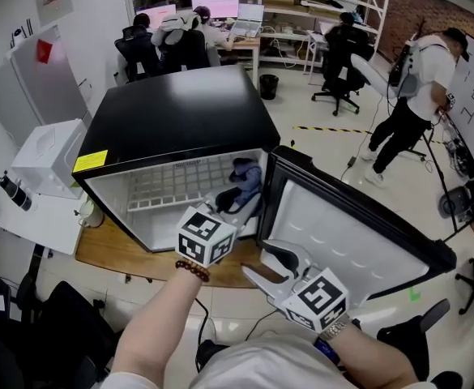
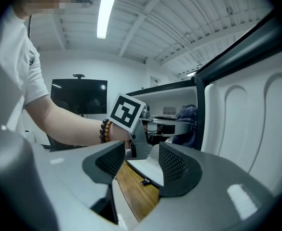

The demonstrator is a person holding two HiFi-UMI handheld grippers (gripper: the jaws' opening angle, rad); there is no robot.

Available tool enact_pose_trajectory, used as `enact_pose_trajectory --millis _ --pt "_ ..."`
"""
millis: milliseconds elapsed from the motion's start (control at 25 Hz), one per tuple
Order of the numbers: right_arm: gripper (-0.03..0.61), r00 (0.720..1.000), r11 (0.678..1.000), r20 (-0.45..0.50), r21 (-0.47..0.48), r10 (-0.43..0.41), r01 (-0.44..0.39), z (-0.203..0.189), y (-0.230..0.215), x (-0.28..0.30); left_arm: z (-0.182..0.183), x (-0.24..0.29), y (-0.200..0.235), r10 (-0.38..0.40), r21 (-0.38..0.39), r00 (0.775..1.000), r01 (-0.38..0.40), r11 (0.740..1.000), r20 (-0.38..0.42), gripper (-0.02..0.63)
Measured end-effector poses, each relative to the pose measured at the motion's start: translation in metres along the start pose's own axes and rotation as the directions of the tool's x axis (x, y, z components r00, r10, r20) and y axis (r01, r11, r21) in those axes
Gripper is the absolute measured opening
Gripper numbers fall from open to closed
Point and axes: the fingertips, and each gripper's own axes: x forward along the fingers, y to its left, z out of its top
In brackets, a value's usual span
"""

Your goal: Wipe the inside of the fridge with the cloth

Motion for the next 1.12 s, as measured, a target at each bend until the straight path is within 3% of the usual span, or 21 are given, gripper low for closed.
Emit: enact_pose_trajectory --millis 600,1120 --pt "0.229 0.997 0.997 0.014 0.011 0.073 -0.073 -0.005 0.021 0.007 -0.017 -0.053 0.010 0.086 -0.231 0.990 -0.059 0.971 0.111 0.124" --pt "0.227 0.994 0.990 0.027 0.091 0.102 -0.104 0.014 0.011 0.051 -0.032 -0.153 0.009 0.007 -0.213 0.993 0.019 0.977 0.118 0.124"
